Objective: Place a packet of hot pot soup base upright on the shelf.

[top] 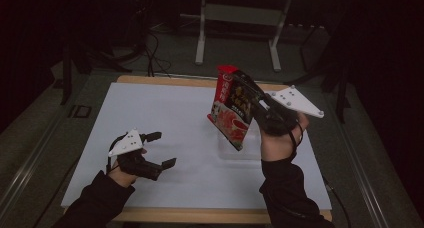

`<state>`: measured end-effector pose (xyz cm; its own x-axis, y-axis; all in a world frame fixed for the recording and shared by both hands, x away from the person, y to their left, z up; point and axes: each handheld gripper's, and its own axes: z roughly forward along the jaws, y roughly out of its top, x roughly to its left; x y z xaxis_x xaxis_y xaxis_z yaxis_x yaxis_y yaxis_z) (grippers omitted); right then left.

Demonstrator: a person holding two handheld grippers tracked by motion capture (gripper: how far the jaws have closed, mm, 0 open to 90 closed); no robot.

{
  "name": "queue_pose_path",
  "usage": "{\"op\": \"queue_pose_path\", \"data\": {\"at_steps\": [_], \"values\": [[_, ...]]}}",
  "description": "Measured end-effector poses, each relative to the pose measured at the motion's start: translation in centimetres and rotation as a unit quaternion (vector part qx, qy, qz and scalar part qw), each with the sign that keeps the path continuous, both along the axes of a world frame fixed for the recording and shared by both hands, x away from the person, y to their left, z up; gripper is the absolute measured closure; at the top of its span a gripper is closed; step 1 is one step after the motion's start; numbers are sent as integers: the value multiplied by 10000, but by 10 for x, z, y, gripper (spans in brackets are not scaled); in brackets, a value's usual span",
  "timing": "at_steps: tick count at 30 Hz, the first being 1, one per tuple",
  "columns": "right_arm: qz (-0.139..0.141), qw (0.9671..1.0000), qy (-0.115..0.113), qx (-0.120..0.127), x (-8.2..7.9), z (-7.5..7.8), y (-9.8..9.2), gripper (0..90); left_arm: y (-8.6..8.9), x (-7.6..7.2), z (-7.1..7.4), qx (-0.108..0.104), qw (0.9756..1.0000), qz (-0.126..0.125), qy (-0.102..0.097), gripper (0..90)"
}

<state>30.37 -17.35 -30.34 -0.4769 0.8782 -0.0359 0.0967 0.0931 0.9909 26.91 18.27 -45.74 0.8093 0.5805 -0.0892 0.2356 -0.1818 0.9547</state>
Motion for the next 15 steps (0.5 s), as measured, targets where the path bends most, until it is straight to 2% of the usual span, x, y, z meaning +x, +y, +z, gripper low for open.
{"op": "queue_pose_path", "data": {"at_steps": [4, 6, 9, 15], "values": [[-363, 9993, 61, -2, 8, -9, -4, 755, 7, -6, -14, -99, 9996, 252, 24, 14], [-466, 9989, 107, 21, 11, -15, -7, 755, 9, -8, -20, -75, 9993, 360, -12, 13], [-600, 9980, 177, -47, 17, -23, -9, 754, 12, -9, -25, -82, 9988, 474, 46, 13], [-726, 9968, 337, -14, 29, -39, -8, 754, 13, -8, -30, -138, 9987, 486, 90, 13]]}}
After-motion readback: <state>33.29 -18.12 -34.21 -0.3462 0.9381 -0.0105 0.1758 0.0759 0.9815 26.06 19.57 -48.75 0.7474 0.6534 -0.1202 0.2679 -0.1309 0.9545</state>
